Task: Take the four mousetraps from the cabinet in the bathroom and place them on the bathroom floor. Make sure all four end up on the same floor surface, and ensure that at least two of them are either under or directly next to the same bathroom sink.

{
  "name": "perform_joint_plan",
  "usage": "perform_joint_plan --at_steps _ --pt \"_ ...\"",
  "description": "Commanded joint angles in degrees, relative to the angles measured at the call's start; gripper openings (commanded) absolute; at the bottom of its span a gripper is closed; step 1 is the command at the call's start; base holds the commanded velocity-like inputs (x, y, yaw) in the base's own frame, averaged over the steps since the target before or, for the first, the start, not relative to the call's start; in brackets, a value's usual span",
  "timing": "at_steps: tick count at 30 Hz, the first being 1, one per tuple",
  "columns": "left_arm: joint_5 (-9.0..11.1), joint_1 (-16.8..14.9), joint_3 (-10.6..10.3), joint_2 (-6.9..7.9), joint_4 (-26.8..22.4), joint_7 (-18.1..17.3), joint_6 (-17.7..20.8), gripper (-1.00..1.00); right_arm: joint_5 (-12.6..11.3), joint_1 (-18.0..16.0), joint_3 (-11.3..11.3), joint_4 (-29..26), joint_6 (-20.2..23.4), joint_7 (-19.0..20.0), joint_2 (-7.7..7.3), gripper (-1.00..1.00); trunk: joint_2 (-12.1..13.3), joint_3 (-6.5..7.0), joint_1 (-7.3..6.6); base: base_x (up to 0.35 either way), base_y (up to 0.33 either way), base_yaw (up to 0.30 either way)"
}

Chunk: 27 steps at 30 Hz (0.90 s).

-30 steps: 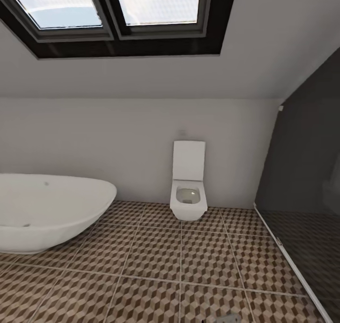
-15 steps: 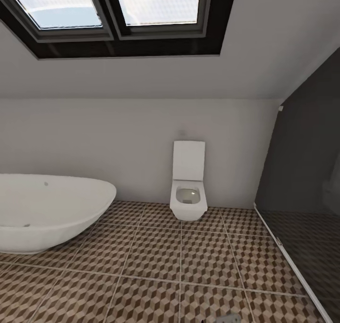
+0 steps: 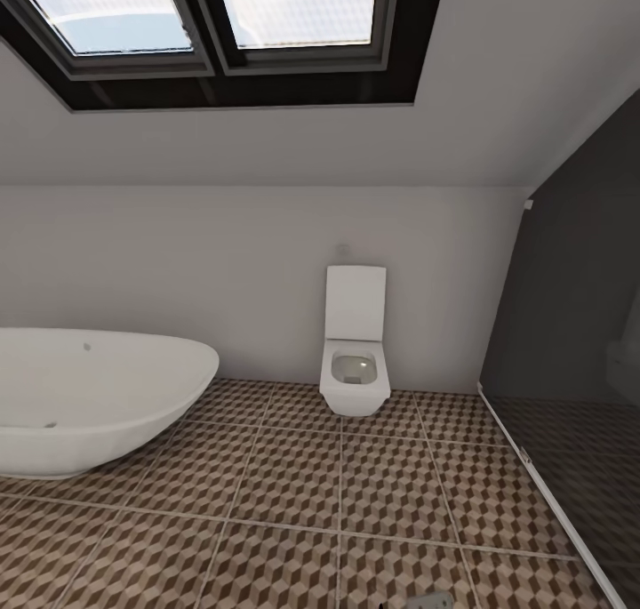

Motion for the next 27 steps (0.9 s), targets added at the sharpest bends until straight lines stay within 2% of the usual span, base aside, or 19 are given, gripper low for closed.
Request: perform_joint_plan --at_steps 1,8,27 --pt "0.1 0.0 0.1 -0.03 0.0 0.0 -0.2 1.00 0.6 0.0 0.2 0.1 0.0 -0.6 -0.01 1.00 0.0 -0.06 0.00 0.000 0.000 0.000" --pt "0.1 0.0 0.1 -0.03 0.0 0.0 -0.2 1.00 0.6 0.0 0.2 0.1 0.0 -0.6 -0.01 1.00 0.0 0.02 0.00 0.000 0.000 -0.082" --pt "0.0 0.0 0.1 -0.03 0.0 0.0 -0.2 1.00 0.6 0.0 0.2 0.1 0.0 -0.6 -0.01 1.00 0.0 0.87 0.00 0.000 0.000 -0.230"
